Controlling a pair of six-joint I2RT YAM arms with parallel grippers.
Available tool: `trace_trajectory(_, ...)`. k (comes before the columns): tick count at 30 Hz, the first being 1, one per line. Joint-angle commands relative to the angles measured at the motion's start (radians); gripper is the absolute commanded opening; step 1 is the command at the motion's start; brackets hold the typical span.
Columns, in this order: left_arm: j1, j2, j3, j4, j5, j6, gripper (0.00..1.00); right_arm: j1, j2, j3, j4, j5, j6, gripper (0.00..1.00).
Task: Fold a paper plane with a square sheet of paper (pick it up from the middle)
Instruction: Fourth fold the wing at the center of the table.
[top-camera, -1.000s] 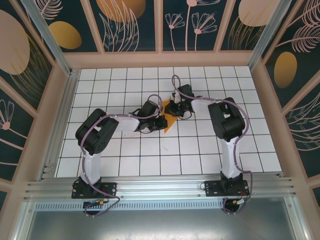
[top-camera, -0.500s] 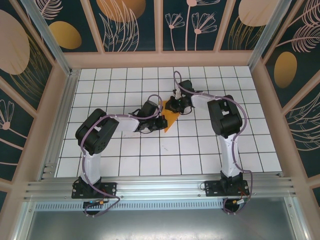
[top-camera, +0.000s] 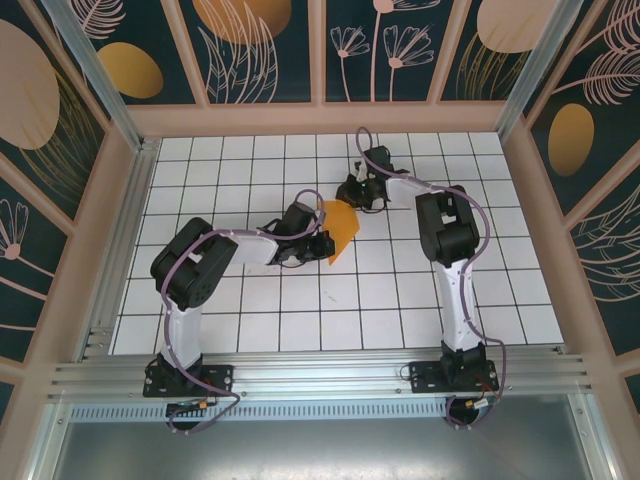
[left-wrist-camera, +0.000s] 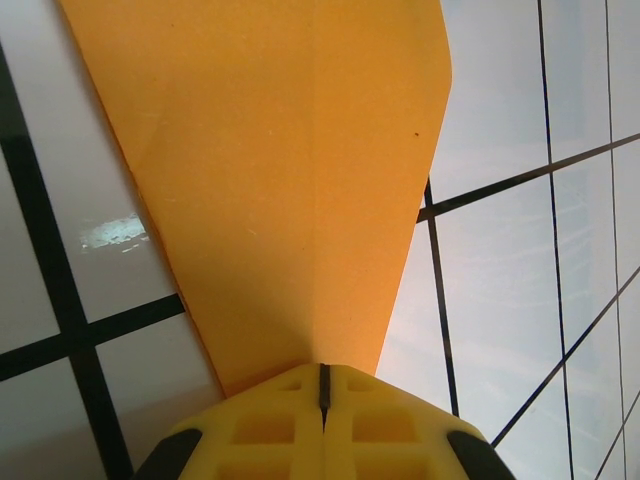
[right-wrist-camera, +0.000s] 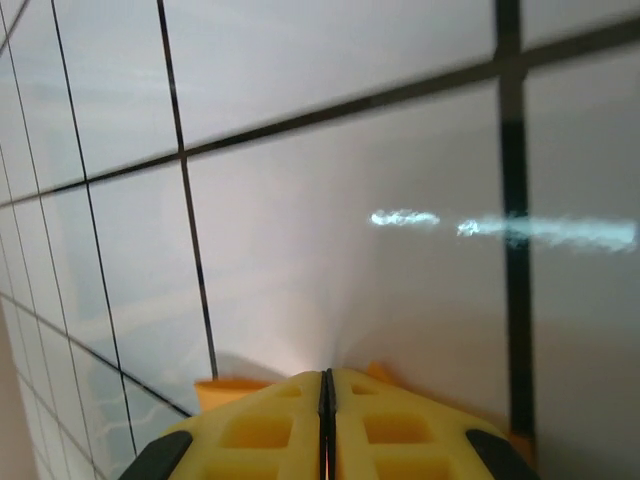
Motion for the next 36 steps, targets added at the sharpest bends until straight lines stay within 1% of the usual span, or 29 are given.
trace_trajectory(1,-0.016,0.066,-0.079,-0.258,-0.005,0.021,0.02,-0.054,0.071,0.066,0.013,0.188,-0.010,0.13)
trace_trajectory(4,-0.016,0.066,-0.080,-0.257,-0.006,0.021,0.02,-0.060,0.086,0.130,-0.016,0.207,-0.017,0.13)
trace_trajectory(6,-0.015,0.063,-0.078,-0.257,-0.007,0.019,0.02,-0.059,0.076,0.164,-0.033,0.199,-0.025,0.13)
trace_trajectory(8,-0.016,0.063,-0.074,-0.258,-0.010,0.020,0.02,-0.060,0.035,0.165,-0.033,0.177,-0.033,0.13)
trace_trajectory(10,-0.016,0.061,-0.068,-0.259,-0.014,0.017,0.02,-0.058,-0.039,0.129,-0.027,0.152,-0.042,0.13)
trace_trajectory(12,-0.016,0.059,-0.068,-0.257,-0.017,0.012,0.02,-0.055,-0.120,0.055,-0.017,0.130,-0.047,0.14)
trace_trajectory(15,-0.016,0.043,-0.067,-0.246,-0.018,0.006,0.02,-0.035,-0.244,-0.109,0.002,0.099,-0.057,0.15)
trace_trajectory(17,-0.016,0.022,-0.068,-0.238,-0.014,0.005,0.02,-0.014,-0.313,-0.223,0.021,0.087,-0.060,0.17)
trace_trajectory(20,-0.016,-0.017,-0.020,-0.237,-0.005,0.011,0.07,0.020,-0.396,-0.374,0.074,0.056,-0.046,0.23)
trace_trajectory(21,-0.016,-0.036,-0.006,-0.237,0.001,0.010,0.10,0.031,-0.413,-0.416,0.094,0.038,-0.040,0.25)
trace_trajectory(23,-0.016,-0.076,0.014,-0.229,0.000,0.007,0.14,0.047,-0.417,-0.453,0.107,0.014,-0.027,0.25)
trace_trajectory(27,-0.016,-0.141,0.023,-0.225,-0.029,-0.012,0.16,0.082,-0.360,-0.447,0.124,-0.052,-0.024,0.19)
trace_trajectory(32,-0.016,-0.158,0.006,-0.220,-0.067,-0.021,0.13,0.097,-0.272,-0.399,0.135,-0.087,-0.017,0.17)
trace_trajectory(36,-0.016,-0.129,0.008,-0.172,-0.017,-0.036,0.11,0.097,-0.219,-0.364,0.115,-0.076,-0.015,0.17)
